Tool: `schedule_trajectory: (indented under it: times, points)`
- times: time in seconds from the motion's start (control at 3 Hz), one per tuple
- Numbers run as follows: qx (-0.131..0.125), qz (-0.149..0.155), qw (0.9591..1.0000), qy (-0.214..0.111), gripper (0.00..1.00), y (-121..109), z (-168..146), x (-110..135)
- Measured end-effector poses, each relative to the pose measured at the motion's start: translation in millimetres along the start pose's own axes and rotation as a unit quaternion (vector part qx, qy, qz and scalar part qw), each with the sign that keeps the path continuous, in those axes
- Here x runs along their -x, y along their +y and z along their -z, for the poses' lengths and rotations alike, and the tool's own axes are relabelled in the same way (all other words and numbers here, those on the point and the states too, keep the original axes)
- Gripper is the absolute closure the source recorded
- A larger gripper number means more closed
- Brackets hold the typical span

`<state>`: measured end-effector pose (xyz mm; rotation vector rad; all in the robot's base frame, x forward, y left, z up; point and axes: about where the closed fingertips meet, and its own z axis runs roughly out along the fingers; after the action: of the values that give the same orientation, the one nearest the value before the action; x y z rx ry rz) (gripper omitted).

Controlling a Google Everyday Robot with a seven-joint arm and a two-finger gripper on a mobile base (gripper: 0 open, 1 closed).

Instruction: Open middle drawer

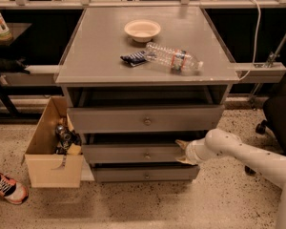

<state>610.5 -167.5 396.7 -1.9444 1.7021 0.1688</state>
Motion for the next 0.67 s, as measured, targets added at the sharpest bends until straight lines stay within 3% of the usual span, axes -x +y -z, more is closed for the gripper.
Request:
schedule_trajectory:
  times: [0.33,0.67]
  points:
    - [0.000,0.000,1.0000,0.000,1.00,-2.8,2.4,0.3]
    - [0.000,0.000,1.0000,0.000,1.00,-4.5,4.3,0.8]
